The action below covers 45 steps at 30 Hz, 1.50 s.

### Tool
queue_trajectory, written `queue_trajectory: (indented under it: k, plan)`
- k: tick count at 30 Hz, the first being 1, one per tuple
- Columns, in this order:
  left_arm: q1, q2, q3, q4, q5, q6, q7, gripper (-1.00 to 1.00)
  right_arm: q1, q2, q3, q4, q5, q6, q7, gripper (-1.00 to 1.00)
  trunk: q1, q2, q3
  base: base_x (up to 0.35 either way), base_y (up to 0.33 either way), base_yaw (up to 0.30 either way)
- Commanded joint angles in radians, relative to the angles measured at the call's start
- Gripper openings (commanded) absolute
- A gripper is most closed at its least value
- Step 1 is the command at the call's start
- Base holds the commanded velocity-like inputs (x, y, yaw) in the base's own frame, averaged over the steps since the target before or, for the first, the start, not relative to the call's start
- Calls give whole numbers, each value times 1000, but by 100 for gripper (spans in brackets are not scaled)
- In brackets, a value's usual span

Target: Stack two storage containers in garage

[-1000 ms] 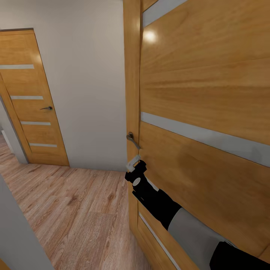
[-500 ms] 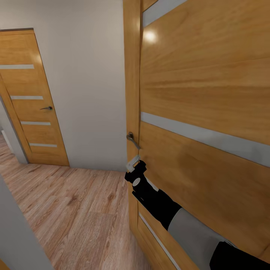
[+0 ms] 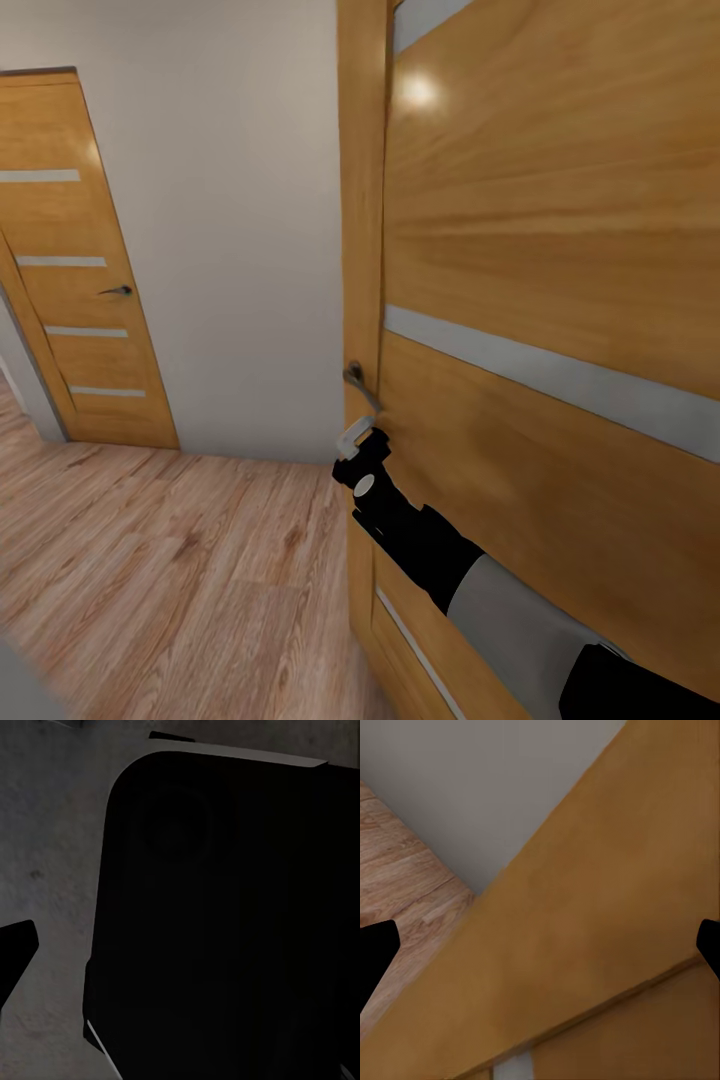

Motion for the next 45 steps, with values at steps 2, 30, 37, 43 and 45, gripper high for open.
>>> queue_trajectory:
  k: [2, 30, 37, 43, 45]
  plan:
    - [0, 0, 2, 0, 6, -2, 0, 100, -1, 0, -1, 1, 16, 9, -4, 100, 0, 0, -1, 86, 0, 0]
    - [0, 0, 2, 0, 6, -2, 0, 100, -1, -28, -151, 185, 23, -163, -4, 100, 0, 0, -1, 5, 0, 0]
    - [0, 0, 2, 0, 6, -2, 0, 100, -12, -51, -166, 218, 22, -183, -4, 100, 0, 0, -1, 0, 0, 0]
    - [0, 0, 2, 0, 6, -2, 0, 100, -66, -53, -189, 313, 22, -217, -5, 100, 0, 0, -1, 0, 0, 0]
    - [0, 0, 2, 0, 6, -2, 0, 100, -98, -54, -201, 376, 22, -250, -6, 100, 0, 0, -1, 0, 0, 0]
